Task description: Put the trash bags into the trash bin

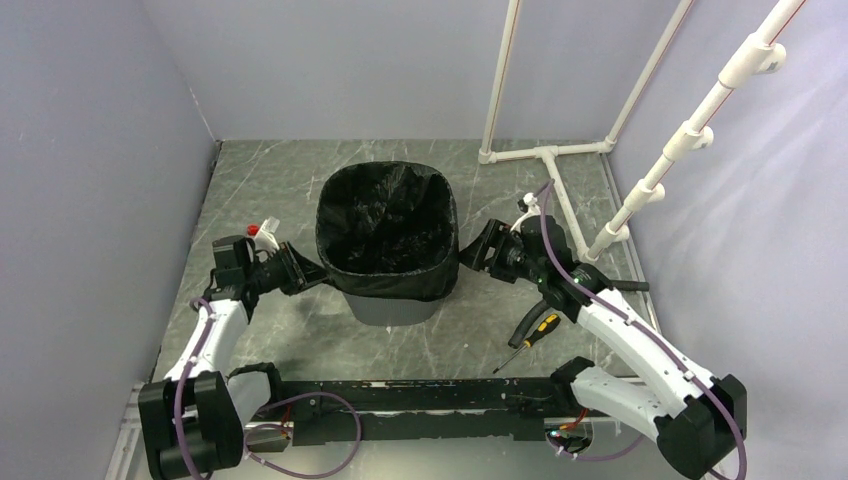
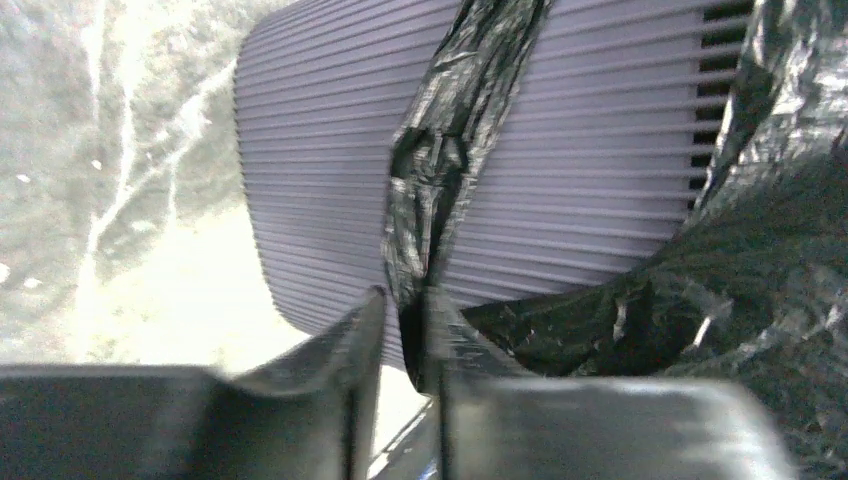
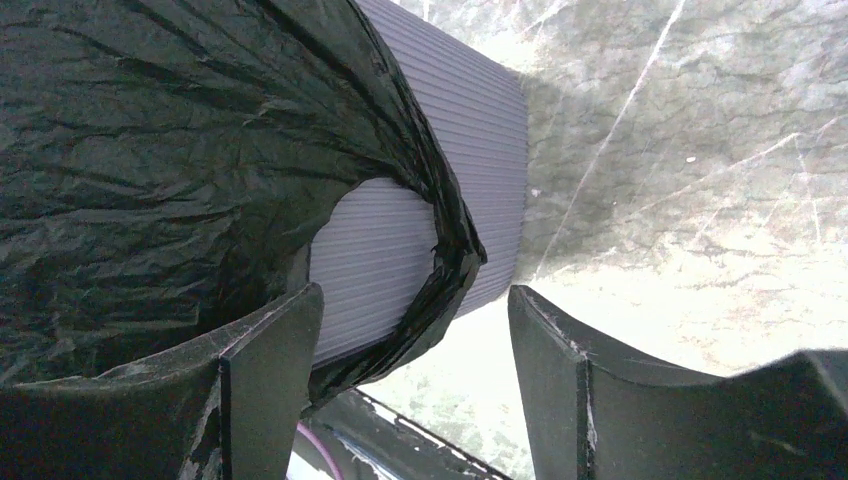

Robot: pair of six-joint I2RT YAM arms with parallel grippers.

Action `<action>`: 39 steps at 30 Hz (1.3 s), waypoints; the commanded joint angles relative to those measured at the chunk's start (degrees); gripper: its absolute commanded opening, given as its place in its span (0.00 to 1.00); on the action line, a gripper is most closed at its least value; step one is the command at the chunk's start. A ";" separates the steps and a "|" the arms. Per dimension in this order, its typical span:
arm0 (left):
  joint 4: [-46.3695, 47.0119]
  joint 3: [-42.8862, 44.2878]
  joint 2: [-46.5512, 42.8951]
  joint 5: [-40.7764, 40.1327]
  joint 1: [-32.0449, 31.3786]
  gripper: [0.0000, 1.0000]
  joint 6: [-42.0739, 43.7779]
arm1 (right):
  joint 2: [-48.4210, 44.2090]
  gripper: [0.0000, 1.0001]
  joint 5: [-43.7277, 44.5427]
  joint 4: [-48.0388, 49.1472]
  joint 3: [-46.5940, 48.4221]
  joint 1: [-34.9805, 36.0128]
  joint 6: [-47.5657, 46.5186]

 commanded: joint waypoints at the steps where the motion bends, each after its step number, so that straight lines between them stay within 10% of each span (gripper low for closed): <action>1: 2.88 0.00 -3.59 -0.01 -0.26 0.42 -2.02 | -0.90 0.73 -1.66 2.14 -0.79 -0.23 2.32; 5: -6.33 3.47 -8.13 -6.73 -0.31 0.61 0.50 | 0.25 0.73 -5.39 3.56 -2.31 -0.23 4.21; 14: -17.14 8.70 -16.84 -20.52 -0.26 0.70 -0.28 | -0.67 0.74 -7.60 7.79 -5.29 -0.22 8.27; 22: -19.34 17.14 -14.34 -17.04 -0.26 0.70 5.84 | -3.19 0.74 -4.39 2.92 -2.79 -0.22 6.99; 30: -30.31 34.66 -10.50 -21.75 -0.29 0.91 14.95 | -8.19 0.89 -2.97 3.50 -3.92 -0.22 5.02; 39: -27.21 41.92 -6.48 -19.85 -0.31 0.93 4.83 | -9.98 1.00 -2.20 3.66 -4.09 -0.22 3.44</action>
